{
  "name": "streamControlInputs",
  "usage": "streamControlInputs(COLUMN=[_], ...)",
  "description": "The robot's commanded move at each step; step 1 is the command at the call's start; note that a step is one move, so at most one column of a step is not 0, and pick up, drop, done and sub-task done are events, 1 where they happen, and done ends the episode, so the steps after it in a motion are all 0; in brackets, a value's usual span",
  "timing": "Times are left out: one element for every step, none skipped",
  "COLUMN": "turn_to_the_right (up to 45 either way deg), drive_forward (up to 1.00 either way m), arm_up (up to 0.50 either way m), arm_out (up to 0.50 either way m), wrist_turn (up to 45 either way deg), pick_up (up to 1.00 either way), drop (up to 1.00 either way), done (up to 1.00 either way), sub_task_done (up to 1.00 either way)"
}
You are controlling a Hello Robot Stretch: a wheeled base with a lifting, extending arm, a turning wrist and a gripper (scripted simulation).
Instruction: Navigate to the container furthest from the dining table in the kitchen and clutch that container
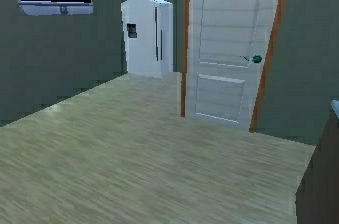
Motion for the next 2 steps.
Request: streamControlInputs(turn_to_the_right=[0.0,0.0], drive_forward=[0.0,0.0], arm_up=[0.0,0.0], arm_out=[0.0,0.0], wrist_turn=[45.0,45.0], pick_up=[0.0,0.0], drop=[0.0,0.0], done=[0.0,0.0], sub_task_done=[0.0,0.0])
